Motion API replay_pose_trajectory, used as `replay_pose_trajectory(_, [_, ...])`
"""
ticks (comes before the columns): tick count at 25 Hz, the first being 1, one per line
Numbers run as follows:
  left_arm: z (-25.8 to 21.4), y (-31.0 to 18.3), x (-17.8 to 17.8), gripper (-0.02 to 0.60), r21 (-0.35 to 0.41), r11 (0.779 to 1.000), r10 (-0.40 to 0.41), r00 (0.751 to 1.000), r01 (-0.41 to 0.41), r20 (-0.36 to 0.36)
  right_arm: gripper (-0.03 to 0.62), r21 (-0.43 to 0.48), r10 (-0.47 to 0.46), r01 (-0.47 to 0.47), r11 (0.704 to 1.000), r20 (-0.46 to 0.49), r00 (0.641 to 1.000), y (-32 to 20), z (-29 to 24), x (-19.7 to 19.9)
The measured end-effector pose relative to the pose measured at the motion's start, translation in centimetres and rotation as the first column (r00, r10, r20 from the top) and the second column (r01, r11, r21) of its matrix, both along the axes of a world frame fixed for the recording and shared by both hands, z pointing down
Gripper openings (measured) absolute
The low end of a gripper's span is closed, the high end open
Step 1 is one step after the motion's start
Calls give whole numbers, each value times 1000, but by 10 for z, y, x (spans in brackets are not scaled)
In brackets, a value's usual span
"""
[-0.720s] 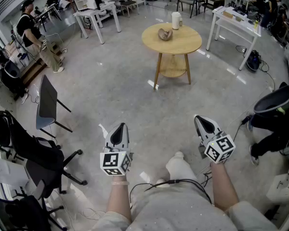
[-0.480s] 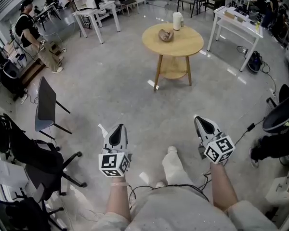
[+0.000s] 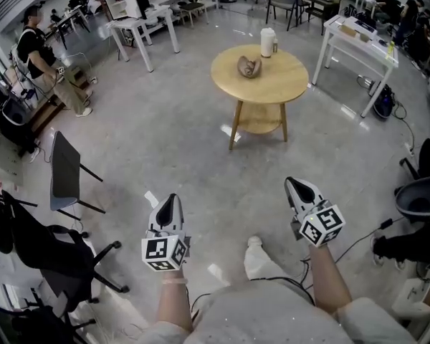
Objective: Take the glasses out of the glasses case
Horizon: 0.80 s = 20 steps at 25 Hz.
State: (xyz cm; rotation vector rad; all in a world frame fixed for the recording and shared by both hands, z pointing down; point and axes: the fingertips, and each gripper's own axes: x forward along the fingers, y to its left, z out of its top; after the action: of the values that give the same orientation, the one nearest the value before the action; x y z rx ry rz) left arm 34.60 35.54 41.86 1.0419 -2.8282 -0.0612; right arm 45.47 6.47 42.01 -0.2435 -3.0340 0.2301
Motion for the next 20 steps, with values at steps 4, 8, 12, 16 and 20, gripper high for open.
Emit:
replay_pose_trajectory(4, [-5,-21,-34,5,5,1000,-16,1000,16,9,5,1,-27,27,1000,-9,1000,-19,0,-34])
replay_pose_trajectory(8, [-7,-48,-63,5,-2,1000,-17,1000,17,7,5,-12,-36,36,999,-16,999,-45,-2,-68])
replay_pose_trajectory(12, [-7,-71,-91,5,9,999,-33,999,33,6,5,-18,-38,38,999,-14,999,-71,-1,-97])
replay_pose_trajectory(16, [-7,-90,-114,5,25,998,-50,999,50,12,5,-15,-47,46,999,-14,999,-95,3,-120])
replay_pose_trajectory(20, [-5,-107,-129,5,42,997,-59,998,58,10,5,-23,-49,49,999,-15,999,-112,5,-136])
